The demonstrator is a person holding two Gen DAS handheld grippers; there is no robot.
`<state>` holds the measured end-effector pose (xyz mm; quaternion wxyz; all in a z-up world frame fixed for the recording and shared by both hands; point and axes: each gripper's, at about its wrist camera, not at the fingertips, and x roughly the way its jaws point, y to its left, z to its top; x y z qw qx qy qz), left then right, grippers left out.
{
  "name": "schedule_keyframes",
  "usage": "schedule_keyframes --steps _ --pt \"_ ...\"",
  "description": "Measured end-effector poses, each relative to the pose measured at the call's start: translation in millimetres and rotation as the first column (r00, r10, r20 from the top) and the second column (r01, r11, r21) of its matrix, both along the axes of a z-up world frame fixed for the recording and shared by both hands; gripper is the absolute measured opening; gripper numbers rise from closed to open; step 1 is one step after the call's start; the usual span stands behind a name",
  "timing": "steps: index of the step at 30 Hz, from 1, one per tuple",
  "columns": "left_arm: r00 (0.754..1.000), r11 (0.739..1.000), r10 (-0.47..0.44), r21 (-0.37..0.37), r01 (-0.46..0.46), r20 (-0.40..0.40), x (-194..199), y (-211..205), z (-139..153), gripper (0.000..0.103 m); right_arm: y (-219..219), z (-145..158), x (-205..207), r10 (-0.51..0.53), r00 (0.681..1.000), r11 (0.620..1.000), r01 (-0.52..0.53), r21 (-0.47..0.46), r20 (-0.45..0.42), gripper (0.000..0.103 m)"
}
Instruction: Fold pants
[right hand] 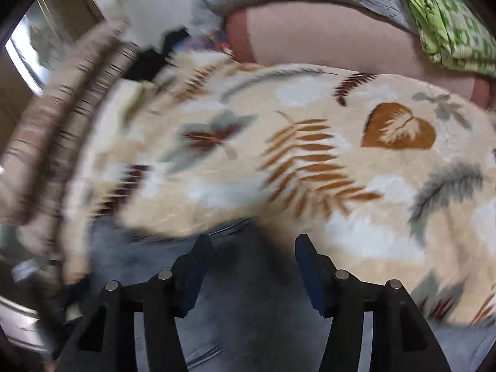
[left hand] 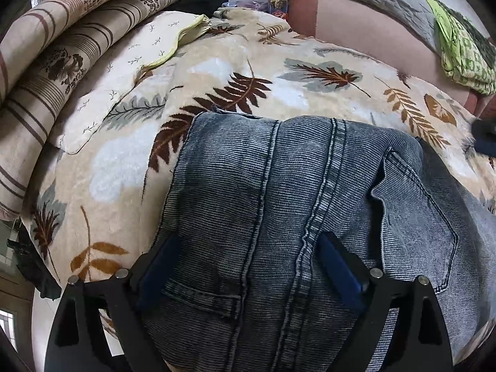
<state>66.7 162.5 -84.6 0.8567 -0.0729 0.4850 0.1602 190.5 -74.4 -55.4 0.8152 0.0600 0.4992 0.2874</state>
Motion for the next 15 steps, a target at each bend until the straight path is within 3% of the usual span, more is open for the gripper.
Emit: schedule_keyframes --steps 3,5,6,12,15 --pt "1.000 1.000 0.001 0.007 -0.001 0.000 1 -1 -1 0.094 6 -36 -4 0.042 0.992 0.998 -0.035 0.061 -0.116 0.061" --pt "1.000 1.000 0.001 0.006 -0.001 0.000 1 0 -1 0.094 4 -83 11 -0.037 0.973 0.998 0.026 -0.050 -0.227 0.064" --pt "1.000 1.000 -0.003 0.013 0.003 -0.003 2 -1 -1 0.094 -1 -89 14 -0.054 0.974 0.999 0.053 -0.008 -0.219 0.063" --pt "1.000 1.000 0.006 -0.006 -0.006 0.002 -5 0 13 0.094 -44 -28 -26 -0.091 0.992 0.990 0.101 0.103 -0.091 0.063" --pt "0.996 1.000 -0.014 0.014 0.013 0.092 -23 -13 36 0.094 -104 -24 -77 -0.182 0.980 0.967 0.193 0.168 -0.083 0.070"
